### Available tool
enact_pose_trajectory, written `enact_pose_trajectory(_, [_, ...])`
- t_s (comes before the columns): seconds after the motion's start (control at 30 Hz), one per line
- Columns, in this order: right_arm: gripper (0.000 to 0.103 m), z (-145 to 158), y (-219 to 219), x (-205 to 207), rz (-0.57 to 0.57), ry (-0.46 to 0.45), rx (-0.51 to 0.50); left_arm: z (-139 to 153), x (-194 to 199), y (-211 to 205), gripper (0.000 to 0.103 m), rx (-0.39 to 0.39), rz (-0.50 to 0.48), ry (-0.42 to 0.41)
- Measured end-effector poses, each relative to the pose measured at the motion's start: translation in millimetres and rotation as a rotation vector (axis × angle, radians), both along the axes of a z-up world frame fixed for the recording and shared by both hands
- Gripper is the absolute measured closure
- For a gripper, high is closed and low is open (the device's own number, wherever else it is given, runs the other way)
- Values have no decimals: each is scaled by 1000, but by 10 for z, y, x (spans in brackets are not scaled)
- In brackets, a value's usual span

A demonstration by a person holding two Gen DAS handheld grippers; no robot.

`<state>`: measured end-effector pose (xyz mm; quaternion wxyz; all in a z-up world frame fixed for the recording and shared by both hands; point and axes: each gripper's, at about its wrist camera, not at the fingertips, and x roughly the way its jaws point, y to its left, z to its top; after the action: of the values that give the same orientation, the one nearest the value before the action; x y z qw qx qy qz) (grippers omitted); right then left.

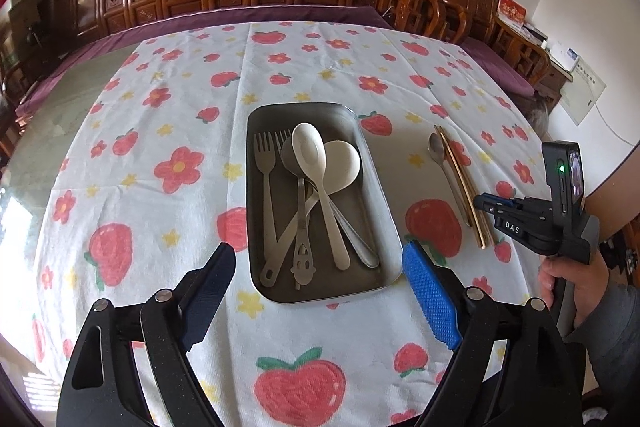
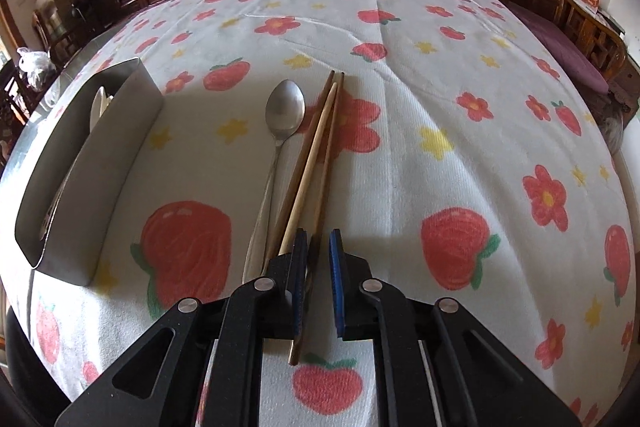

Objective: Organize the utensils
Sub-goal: 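Grasp a wooden chopstick with the right gripper, then grasp the second steel spoon with the left gripper while the right gripper holds the chopstick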

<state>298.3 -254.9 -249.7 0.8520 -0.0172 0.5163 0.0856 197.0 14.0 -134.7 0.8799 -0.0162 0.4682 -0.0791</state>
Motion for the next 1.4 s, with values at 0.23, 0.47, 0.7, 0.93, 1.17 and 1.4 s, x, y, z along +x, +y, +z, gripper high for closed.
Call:
enact_pose_trajectory(0.23, [97,-4,3,44,8,4,-58,-37,50,-158,21,4,-24,9])
enact_pose_trajectory(0.47, [97,51,-338,-94,-10,-19,-16,-68,190,-479,21,21,-66,11])
enact_pose_trajectory(0.7, [97,-4,-606,-174,-10,-32,13,-178,428,-888,21,41,-104,24])
enact_pose_trajectory(0.93, [97,-15,-660,-240,37,-54,20,-346,852,-1290,21,14,-111,44])
enact_pose_trajectory(1.17, [97,-22,-725,-275,37,-61,70,-533,1276,-1617,35,-10,-126,57])
enact_pose_trajectory(1.4, [97,-22,-764,-316,44,-62,103,-790,1587,-1749,53,5,-129,96])
